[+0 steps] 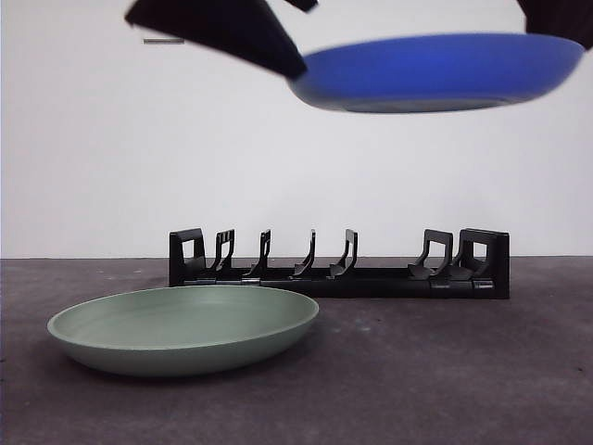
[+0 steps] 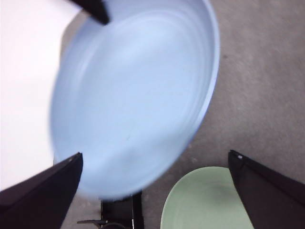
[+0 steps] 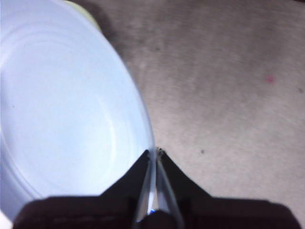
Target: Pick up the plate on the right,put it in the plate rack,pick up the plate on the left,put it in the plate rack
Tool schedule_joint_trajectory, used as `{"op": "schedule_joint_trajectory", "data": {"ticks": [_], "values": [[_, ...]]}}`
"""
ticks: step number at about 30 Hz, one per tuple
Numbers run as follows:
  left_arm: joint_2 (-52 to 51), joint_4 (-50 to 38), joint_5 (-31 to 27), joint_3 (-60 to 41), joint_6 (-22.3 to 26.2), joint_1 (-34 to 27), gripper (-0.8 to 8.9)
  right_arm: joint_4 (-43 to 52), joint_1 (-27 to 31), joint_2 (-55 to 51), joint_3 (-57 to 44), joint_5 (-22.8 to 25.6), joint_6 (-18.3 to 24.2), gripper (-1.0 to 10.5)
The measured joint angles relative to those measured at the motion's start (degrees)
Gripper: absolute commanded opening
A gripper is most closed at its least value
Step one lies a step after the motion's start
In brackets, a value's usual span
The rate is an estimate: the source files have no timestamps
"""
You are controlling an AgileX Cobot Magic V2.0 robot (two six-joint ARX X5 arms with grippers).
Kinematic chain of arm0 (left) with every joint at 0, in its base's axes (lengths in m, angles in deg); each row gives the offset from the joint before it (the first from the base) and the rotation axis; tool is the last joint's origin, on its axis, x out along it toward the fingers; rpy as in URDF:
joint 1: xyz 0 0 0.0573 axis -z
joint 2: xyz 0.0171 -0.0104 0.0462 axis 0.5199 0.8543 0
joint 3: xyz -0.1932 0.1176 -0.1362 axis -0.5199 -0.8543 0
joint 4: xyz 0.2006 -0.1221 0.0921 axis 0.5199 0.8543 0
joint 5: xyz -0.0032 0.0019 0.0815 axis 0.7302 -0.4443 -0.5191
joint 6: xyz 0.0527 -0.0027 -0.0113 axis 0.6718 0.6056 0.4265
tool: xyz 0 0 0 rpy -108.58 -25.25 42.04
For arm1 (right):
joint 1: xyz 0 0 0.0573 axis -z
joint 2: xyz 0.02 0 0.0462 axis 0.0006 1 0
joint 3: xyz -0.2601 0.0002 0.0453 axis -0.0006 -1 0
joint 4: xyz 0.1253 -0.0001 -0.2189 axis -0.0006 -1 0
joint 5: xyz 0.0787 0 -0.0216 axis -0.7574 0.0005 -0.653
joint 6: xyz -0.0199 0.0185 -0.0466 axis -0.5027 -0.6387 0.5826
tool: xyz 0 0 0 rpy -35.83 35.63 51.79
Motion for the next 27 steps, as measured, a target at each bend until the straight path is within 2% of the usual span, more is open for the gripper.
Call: {"op": "schedule_joint_trajectory", "data": {"ticks": [1, 3, 6, 8, 10, 11, 21, 27], "values": [[0.7, 0.0, -0.4, 0.0, 0.6, 0.0, 6.71, 0.0, -0.8, 0.0, 0.3, 0.0, -0.2, -0.2], [1.6, 0.0, -1.0, 0.0, 1.2, 0.2, 5.77, 0.0, -1.7, 0.0, 0.5, -0.1, -0.4, -0.2], [1.9, 0.0, -1.2, 0.0, 1.6, 0.3, 3.53, 0.0, -2.0, 0.0, 0.5, -0.1, -0.6, -0.2], [1.9, 0.0, -1.3, 0.0, 1.6, 0.3, 1.44, 0.0, -2.0, 0.0, 0.5, -0.1, -0.8, -0.2], [1.9, 0.1, -1.3, 0.0, 1.6, 0.5, 0.19, 0.0, -1.9, 0.0, 0.5, 0.0, -0.9, -0.2], [1.9, 0.1, -1.3, 0.0, 1.6, 0.5, -0.05, 0.0, -1.9, 0.0, 0.5, 0.1, -1.0, -0.2], [1.9, 0.6, -1.5, 0.0, 1.6, 0.8, -0.06, 0.0, -1.9, 0.0, 0.5, 0.1, -1.1, -0.2], [2.1, 3.2, -0.5, 0.0, 3.5, 2.4, -0.06, 0.1, -2.0, 0.0, 0.6, 0.0, -1.7, -0.2]]}}
